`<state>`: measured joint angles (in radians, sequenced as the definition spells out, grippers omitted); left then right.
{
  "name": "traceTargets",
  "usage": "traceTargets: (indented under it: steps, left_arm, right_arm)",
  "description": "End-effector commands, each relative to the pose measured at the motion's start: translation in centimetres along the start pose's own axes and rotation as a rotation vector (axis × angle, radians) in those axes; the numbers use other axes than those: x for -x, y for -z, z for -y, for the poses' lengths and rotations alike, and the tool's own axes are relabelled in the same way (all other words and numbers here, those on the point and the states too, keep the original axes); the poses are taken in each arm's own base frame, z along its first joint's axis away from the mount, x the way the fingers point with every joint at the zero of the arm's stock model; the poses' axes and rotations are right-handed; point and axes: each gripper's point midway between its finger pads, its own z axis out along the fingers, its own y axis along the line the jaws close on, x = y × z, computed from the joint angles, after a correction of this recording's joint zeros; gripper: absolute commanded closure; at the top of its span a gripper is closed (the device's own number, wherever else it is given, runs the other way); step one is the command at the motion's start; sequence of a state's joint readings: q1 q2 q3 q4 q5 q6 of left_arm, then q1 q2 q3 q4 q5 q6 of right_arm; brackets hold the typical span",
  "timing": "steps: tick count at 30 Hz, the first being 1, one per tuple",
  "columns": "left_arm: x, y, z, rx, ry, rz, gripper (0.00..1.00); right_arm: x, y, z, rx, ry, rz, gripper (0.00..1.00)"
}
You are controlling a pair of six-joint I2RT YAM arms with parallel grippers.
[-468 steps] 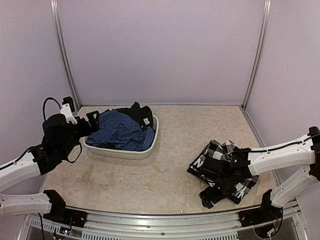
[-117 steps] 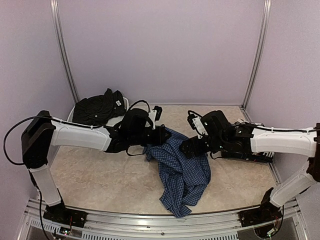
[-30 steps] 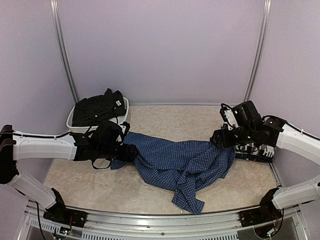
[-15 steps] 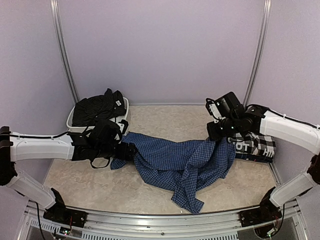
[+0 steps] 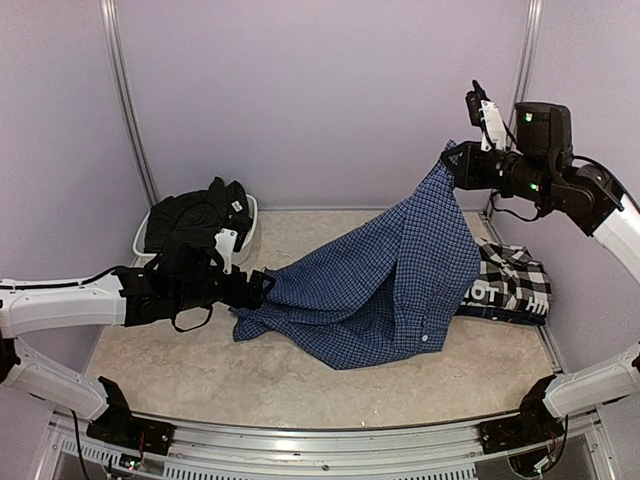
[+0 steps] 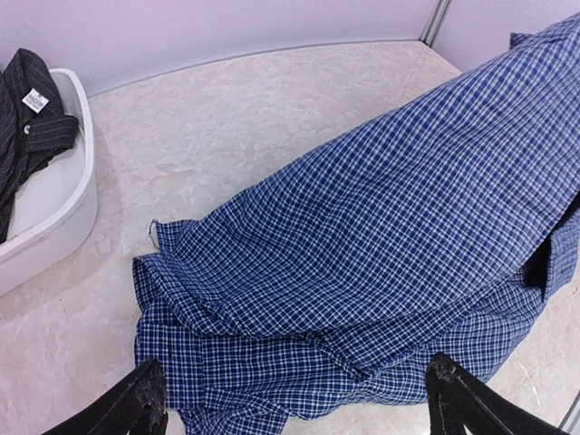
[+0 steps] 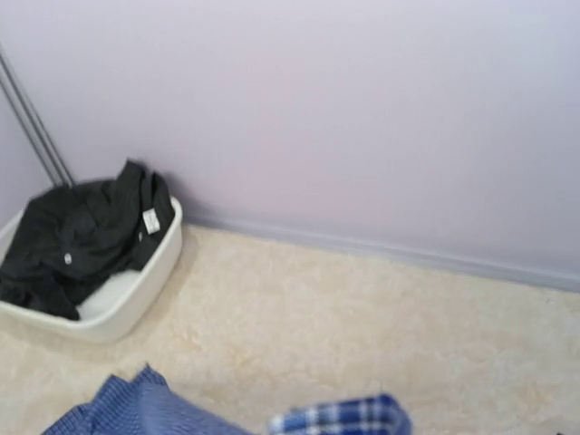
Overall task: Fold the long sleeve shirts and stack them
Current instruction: Pick up the crumpled shirt from the center of the board.
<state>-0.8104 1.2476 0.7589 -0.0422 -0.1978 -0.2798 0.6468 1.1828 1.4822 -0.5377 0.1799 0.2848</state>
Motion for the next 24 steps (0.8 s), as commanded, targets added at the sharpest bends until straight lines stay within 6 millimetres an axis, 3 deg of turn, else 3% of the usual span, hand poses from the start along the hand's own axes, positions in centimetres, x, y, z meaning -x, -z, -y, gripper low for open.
traceTargets:
  steps: [1, 6, 13, 18, 21, 24]
  left_arm:
    - [1.8, 0.6, 1.5, -0.091, -0.089, 0.132, 0.05]
    - [0.5, 0.4, 3.7, -0.163, -0.244, 0.151, 0.04]
    - [-2.4, -3.4, 5.5, -0.181, -0.438, 0.016, 0.05]
    - [-4.8, -6.5, 7.4, -0.285, -0.496, -0.113, 0.16]
    - [-6.2, -8.1, 7.2, -0.293, -0.515, -0.175, 0.27]
    - [-7.1, -9.0, 7.4, -0.322, -0.524, -0.215, 0.31]
  right_arm:
    - [-0.2, -1.0, 0.2, 0.003, 0.006, -0.026, 1.0]
    - [0.1, -0.9, 0.3, 0.003, 0.0, -0.02, 1.0]
    - [-0.4, -1.3, 0.9, -0.016, 0.006, -0.034, 1.0]
    - [-0.6, -1.6, 2.0, -0.047, 0.012, -0.044, 1.0]
    - [-0.7, -1.6, 2.6, -0.059, 0.011, -0.048, 1.0]
    - [-1.1, -1.8, 3.0, -0.066, 0.012, -0.06, 1.0]
